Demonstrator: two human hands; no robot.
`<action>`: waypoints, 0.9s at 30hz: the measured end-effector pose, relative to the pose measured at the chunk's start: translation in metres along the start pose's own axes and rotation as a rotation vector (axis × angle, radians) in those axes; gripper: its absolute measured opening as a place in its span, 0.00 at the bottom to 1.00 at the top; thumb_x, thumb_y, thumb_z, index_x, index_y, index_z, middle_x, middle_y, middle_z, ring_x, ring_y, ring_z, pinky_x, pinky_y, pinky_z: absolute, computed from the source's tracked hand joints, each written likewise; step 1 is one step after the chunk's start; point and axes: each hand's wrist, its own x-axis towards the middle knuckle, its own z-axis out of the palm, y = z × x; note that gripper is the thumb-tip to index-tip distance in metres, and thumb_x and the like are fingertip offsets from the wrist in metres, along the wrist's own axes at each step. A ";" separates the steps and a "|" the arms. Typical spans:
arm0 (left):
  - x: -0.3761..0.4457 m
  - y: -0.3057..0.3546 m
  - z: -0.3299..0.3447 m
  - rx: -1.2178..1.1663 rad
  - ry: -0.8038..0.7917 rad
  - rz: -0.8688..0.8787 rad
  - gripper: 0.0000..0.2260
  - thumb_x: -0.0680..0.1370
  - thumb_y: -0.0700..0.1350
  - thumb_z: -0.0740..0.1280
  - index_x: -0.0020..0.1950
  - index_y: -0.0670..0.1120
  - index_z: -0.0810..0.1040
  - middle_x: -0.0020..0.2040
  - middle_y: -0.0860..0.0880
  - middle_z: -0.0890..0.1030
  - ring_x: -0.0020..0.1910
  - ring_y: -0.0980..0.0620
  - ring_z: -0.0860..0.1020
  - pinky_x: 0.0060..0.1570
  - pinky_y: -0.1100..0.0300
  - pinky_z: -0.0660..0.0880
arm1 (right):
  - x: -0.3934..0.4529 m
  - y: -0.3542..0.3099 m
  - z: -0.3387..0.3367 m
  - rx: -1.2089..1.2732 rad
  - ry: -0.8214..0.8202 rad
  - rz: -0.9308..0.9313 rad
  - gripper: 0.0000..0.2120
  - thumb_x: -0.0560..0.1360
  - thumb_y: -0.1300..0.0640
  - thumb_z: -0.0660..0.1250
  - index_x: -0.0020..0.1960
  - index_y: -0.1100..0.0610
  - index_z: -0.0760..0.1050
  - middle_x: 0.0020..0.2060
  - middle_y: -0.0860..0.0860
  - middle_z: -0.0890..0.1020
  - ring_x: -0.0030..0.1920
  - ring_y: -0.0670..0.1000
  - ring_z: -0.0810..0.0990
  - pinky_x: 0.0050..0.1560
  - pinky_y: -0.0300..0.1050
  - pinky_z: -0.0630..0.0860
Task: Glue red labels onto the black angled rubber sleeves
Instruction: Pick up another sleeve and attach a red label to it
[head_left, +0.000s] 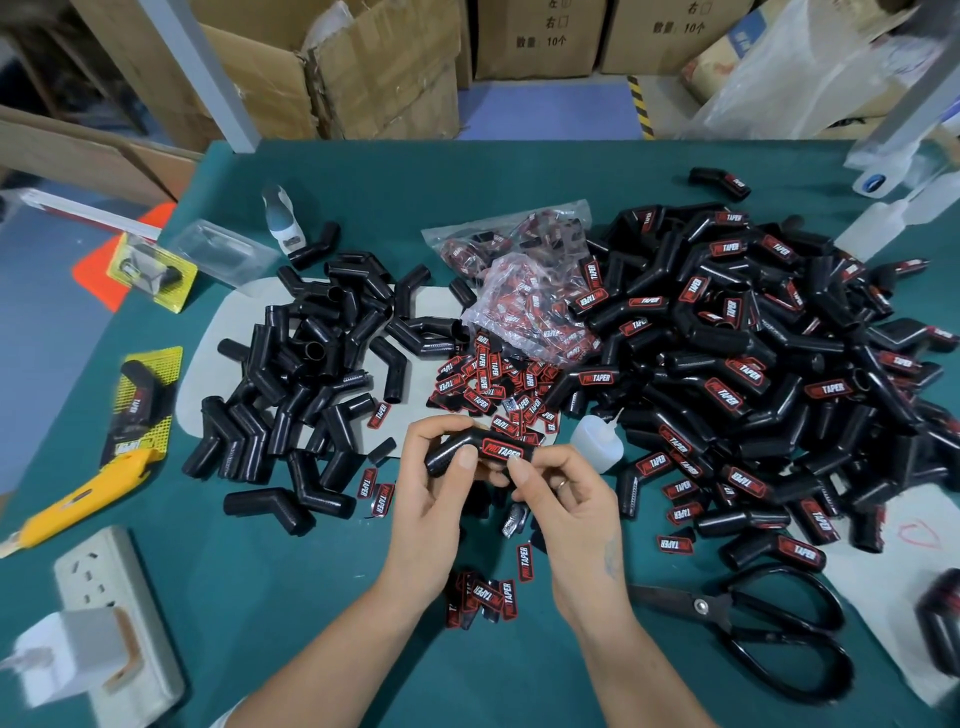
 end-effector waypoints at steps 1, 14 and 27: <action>0.000 -0.001 -0.001 -0.007 -0.005 -0.009 0.10 0.84 0.47 0.66 0.64 0.46 0.74 0.55 0.45 0.83 0.46 0.46 0.82 0.51 0.55 0.80 | 0.000 0.000 0.000 -0.008 0.000 0.006 0.07 0.75 0.45 0.75 0.47 0.48 0.83 0.43 0.51 0.87 0.43 0.46 0.84 0.47 0.36 0.78; 0.001 0.001 0.000 0.050 0.032 0.027 0.11 0.81 0.44 0.70 0.62 0.47 0.75 0.52 0.47 0.83 0.48 0.51 0.82 0.52 0.60 0.80 | -0.001 -0.001 0.002 -0.064 -0.033 -0.019 0.06 0.75 0.44 0.74 0.47 0.46 0.84 0.44 0.52 0.85 0.43 0.47 0.83 0.49 0.37 0.78; 0.002 -0.002 -0.002 0.000 0.015 0.008 0.16 0.83 0.53 0.70 0.64 0.45 0.74 0.52 0.44 0.83 0.45 0.47 0.82 0.50 0.55 0.80 | -0.001 0.002 0.001 -0.076 -0.004 0.007 0.21 0.76 0.30 0.68 0.47 0.48 0.83 0.42 0.48 0.81 0.42 0.47 0.81 0.49 0.41 0.77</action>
